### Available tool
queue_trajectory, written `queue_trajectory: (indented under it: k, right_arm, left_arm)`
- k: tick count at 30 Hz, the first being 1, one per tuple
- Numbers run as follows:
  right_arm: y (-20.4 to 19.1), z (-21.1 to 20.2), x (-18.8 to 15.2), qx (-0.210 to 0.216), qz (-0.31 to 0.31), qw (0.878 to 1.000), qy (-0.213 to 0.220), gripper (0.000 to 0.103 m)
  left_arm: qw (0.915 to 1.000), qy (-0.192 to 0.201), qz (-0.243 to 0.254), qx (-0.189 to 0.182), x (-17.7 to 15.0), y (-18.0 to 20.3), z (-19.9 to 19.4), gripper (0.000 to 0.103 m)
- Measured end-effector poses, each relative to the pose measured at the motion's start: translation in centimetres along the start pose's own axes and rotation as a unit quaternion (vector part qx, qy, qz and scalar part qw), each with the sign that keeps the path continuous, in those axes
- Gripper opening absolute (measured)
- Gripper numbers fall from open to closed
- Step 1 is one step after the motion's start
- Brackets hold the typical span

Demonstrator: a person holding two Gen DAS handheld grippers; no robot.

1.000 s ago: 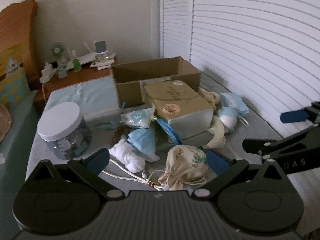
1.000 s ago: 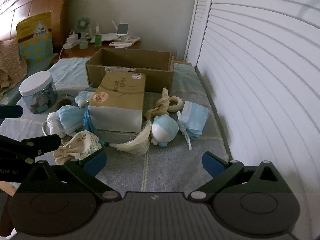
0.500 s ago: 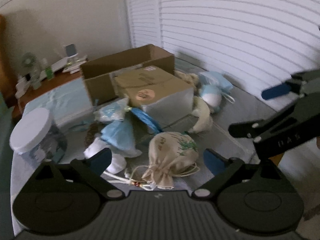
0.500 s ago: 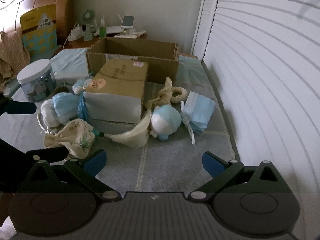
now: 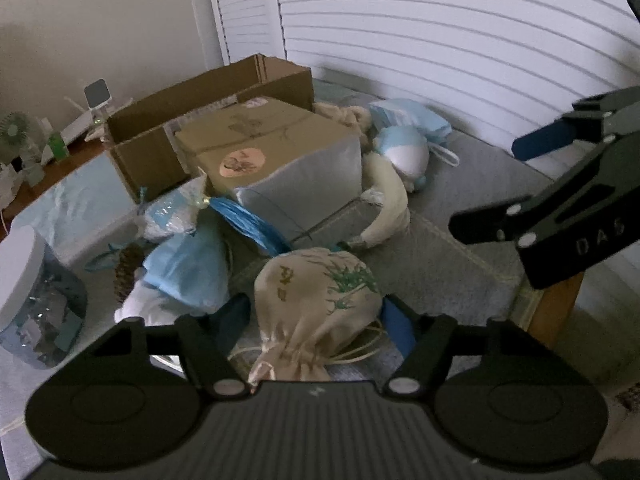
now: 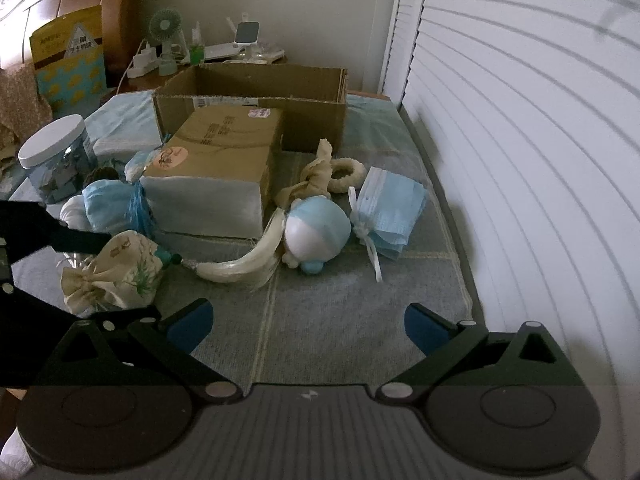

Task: Organize soft objects
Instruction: 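Close the left gripper on the beige drawstring pouch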

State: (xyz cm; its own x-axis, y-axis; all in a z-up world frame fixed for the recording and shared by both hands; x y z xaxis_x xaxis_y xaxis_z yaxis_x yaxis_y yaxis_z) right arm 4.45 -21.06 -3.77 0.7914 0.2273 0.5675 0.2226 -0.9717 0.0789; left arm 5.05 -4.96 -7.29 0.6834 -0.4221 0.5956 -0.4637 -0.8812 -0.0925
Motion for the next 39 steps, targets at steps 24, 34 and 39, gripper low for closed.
queue_trajectory:
  k: [24,34,39]
  right_arm:
    - [-0.5,2.5,2.7,-0.003,-0.01,1.0,0.022,0.081]
    - [-0.2,4.8,4.2,-0.018,0.004,1.0,0.011,0.057]
    - [-0.5,3.5,4.1,-0.01,-0.006,1.0,0.013,0.056]
  left_arm:
    - [0.999,-0.001,-0.041,-0.017,-1.7,-3.3,-4.5,0.058]
    - [0.9988,0.003,-0.036,-0.033,-1.4,-3.6,-4.7,0.058]
    - [0.9988,0.002,-0.03,-0.038,-1.0,-3.5,-5.2,0.058]
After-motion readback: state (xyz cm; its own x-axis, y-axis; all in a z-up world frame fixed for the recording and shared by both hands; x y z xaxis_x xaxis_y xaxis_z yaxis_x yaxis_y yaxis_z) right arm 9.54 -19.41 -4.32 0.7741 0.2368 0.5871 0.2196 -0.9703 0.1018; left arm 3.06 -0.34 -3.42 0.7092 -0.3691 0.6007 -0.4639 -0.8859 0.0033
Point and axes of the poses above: each gripper's, at about its wrist camera, not at the fingertips, and z roughly the way its jaws point, y to its right, x to its top, the point moved 2 cm from there along z, roughly the way its jaws point, and after that the axes turned 7 degrees about -y, right-handed, at the moved point
